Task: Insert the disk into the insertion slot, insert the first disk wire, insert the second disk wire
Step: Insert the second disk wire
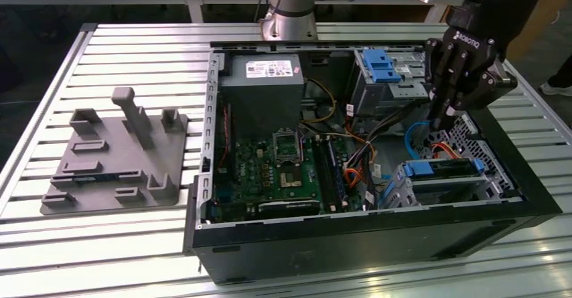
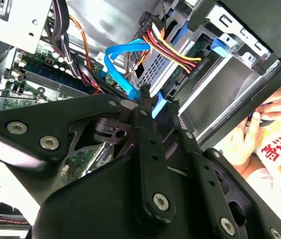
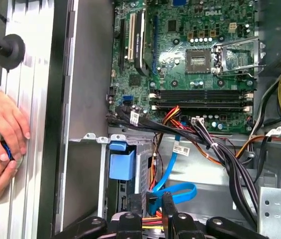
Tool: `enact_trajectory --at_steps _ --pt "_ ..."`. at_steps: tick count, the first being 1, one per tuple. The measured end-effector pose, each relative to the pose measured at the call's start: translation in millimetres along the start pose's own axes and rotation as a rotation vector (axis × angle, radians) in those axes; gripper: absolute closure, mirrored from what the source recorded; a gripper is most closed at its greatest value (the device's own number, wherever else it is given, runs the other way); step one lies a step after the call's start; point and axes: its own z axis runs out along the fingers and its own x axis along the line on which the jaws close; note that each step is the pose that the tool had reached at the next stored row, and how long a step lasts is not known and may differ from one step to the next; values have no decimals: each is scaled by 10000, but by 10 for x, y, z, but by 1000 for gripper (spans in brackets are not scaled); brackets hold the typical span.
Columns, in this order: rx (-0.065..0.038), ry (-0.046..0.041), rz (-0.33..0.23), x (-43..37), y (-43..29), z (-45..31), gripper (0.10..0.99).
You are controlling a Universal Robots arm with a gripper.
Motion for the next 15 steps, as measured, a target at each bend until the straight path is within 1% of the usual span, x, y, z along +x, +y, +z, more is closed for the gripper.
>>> enact_trajectory --at_steps 5,6,8,9,10,15 --pt "94 80 -215 -18 5 9 788" --pt "103 108 -247 -24 10 9 788" --pt "106 175 -265 -27 19 9 788" --pt "106 190 -267 -28 19 10 788" --pt "104 242 -264 -27 19 9 788" --pt "98 375 -257 -29 19 15 788"
